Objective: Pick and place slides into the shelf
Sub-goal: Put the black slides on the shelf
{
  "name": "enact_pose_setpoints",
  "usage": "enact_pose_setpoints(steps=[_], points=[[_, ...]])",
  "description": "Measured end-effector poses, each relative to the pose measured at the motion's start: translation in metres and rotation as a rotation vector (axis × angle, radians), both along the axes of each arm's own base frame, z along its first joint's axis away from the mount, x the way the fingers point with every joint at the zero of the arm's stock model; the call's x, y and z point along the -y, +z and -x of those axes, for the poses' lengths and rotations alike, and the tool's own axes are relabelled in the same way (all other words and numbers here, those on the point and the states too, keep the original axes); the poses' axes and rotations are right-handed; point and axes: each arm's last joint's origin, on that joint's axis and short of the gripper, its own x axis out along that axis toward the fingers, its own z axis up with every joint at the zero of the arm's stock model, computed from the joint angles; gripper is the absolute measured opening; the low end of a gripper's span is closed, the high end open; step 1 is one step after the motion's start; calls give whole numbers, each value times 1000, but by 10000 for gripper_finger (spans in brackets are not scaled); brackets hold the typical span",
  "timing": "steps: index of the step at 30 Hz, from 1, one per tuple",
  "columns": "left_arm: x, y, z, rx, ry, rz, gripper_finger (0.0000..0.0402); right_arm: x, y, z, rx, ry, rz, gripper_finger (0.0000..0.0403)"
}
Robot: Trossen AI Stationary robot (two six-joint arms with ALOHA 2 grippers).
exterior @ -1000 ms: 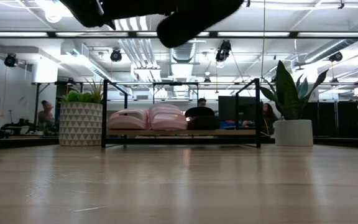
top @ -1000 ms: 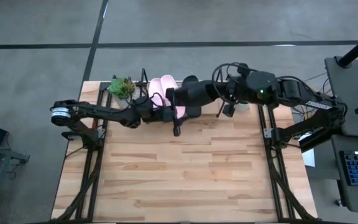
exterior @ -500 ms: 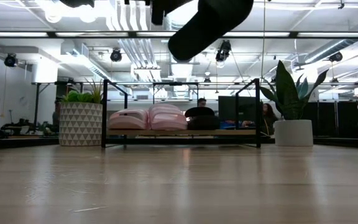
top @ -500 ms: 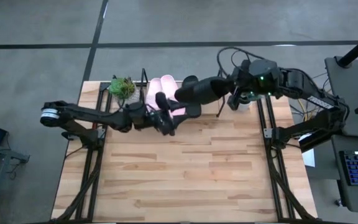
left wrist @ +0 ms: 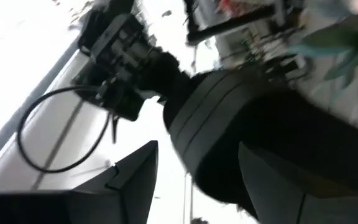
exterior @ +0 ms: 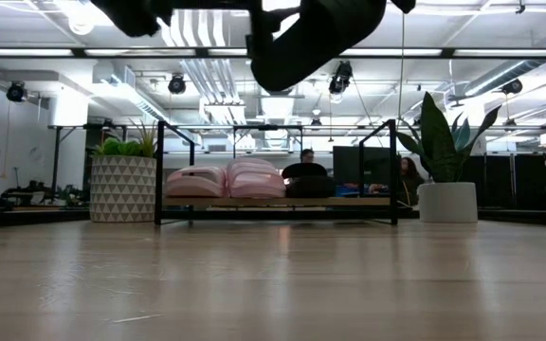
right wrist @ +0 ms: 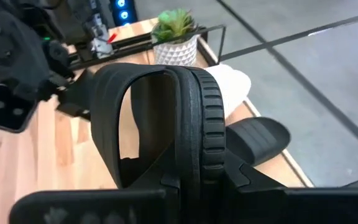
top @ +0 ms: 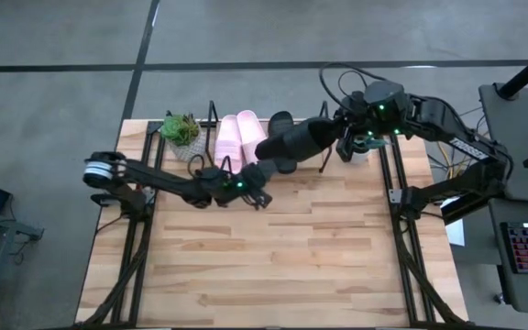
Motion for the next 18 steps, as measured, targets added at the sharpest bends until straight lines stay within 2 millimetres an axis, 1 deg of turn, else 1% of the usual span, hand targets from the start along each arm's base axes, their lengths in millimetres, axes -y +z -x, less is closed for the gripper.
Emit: enact_pose_setpoints(steps=[3, 6, 8, 13, 18], points=[[-6, -6, -10, 38, 48, -62, 207, 1, -3, -3, -17, 12, -15, 31], [-14, -15, -22, -40, 159, -169, 207, 1, -4, -4, -27, 12, -19, 31], [-20, -19, -30, -75, 223, -191, 207, 1, -4, -5, -26, 10, -16, 31], [-28, -21, -44, -32, 256, -183, 207, 2, -5, -5, -32, 4, -17, 31], [-30, -20, -52, 5, 241, -194, 207, 1, -6, -4, -48, 10, -29, 31]])
